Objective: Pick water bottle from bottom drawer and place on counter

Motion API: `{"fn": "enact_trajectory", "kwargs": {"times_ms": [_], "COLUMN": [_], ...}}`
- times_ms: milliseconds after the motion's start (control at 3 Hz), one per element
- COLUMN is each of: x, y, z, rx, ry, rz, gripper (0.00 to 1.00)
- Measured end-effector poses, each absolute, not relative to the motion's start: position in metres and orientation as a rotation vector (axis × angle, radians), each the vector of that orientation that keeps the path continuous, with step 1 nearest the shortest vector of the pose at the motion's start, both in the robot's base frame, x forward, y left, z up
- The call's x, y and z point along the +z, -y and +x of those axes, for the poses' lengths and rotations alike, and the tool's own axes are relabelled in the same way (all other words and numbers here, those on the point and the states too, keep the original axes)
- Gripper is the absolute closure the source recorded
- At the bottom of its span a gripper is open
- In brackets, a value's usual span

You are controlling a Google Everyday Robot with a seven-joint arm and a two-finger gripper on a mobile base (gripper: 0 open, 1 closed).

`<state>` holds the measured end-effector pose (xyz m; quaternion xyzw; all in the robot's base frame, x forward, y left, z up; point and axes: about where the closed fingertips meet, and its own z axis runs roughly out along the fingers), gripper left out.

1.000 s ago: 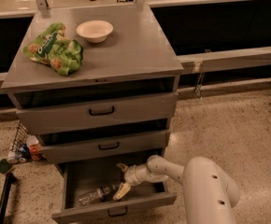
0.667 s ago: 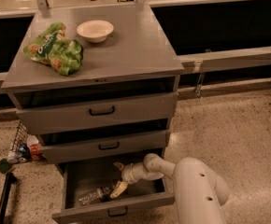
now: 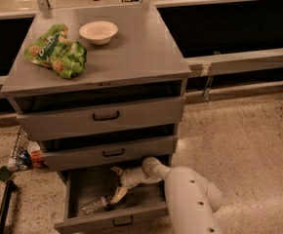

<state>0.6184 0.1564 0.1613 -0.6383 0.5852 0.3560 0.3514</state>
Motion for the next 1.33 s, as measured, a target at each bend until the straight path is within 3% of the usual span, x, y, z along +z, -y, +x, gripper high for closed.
{"fn": "enact_trajectory", "kwargs": {"times_ms": [667,1000,1333], "x": [0.155,0.182,0.232], "y": [-0.174,-0.166,-0.113], "z": [0.605,0.617,0.636], "rx": [0.931,0.817,0.621], "ry": [-1.403,-1.288,-1.263], "rz": [-1.732,-1.767,-1.732], "gripper": [0.00,0.00,0.17]}}
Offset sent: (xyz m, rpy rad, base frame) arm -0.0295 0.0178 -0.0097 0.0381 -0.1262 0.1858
